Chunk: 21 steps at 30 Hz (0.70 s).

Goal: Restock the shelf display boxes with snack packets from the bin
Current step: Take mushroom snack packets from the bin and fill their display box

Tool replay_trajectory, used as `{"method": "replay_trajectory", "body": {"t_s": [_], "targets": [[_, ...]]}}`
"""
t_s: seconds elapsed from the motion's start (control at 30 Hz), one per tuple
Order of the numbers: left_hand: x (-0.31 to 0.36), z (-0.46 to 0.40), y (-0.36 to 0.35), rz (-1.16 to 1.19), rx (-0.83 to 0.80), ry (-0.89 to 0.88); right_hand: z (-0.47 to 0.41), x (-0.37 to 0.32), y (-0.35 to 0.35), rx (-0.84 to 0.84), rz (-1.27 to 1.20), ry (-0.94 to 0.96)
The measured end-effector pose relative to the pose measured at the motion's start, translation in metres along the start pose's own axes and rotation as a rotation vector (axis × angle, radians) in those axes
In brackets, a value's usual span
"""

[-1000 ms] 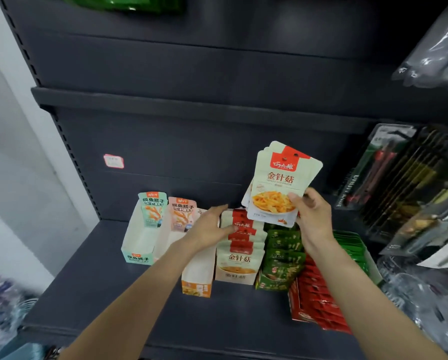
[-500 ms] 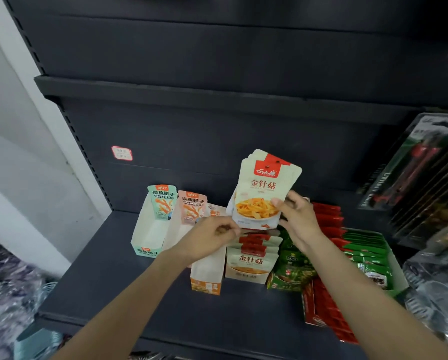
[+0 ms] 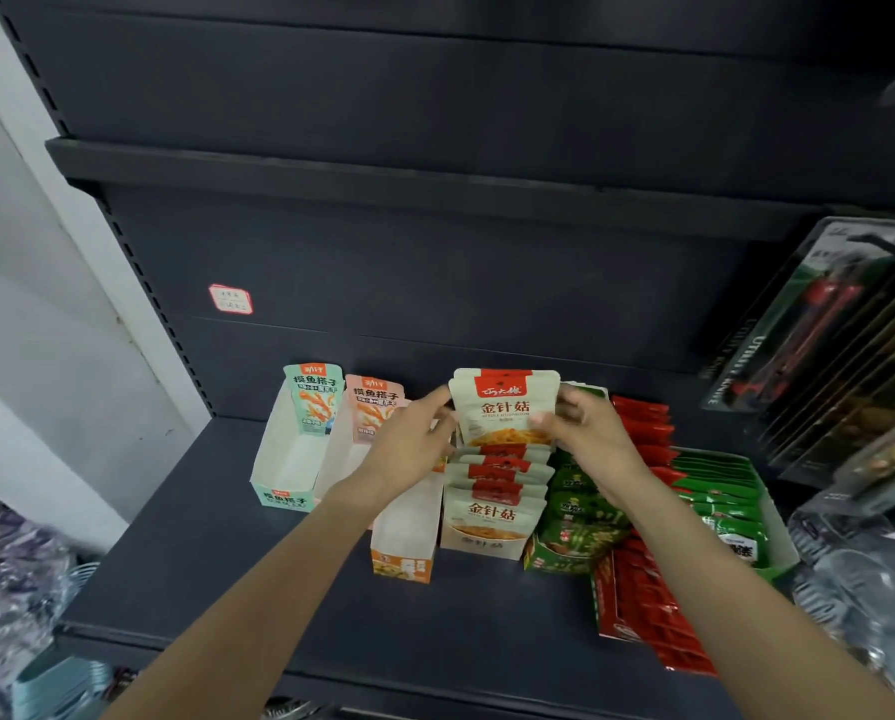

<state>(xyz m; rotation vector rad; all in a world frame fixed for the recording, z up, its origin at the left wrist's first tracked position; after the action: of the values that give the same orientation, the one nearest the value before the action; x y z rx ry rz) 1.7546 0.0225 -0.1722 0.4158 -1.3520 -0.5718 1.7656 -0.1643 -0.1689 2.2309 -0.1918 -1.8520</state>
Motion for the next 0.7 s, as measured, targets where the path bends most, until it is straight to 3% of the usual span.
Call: {"method": "replay_trajectory", "body": {"t_s": [0.3,0.57,0.7], "targets": [[-0.001,0.000,0.010,0.186,-0.069,0.118,-0.002,-0.004,-0.005,-0.078,0.076,0.034],[0.002,-0.009,0.010,0.041,-0.033,0.079,-0.001,0.005,-0.002,-0.033,0.109,-0.019],[0.007,-0.015,0.004,-0.088,-0.038,0.033,-0.007,-0.012,0.017,0.019,0.212,0.108]]}}
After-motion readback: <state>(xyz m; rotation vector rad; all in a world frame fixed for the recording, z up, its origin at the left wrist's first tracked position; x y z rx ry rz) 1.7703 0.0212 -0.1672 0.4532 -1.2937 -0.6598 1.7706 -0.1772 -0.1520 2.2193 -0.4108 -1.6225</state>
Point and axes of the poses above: each hand's wrist, its own z-axis away from the middle knuckle, its own y-axis out of the back of the hand, x = y × z, the point moved 7 cm from there along -z, towards the middle knuckle, and after that the axes turned 13 degrees about y, right-handed, at the moved point
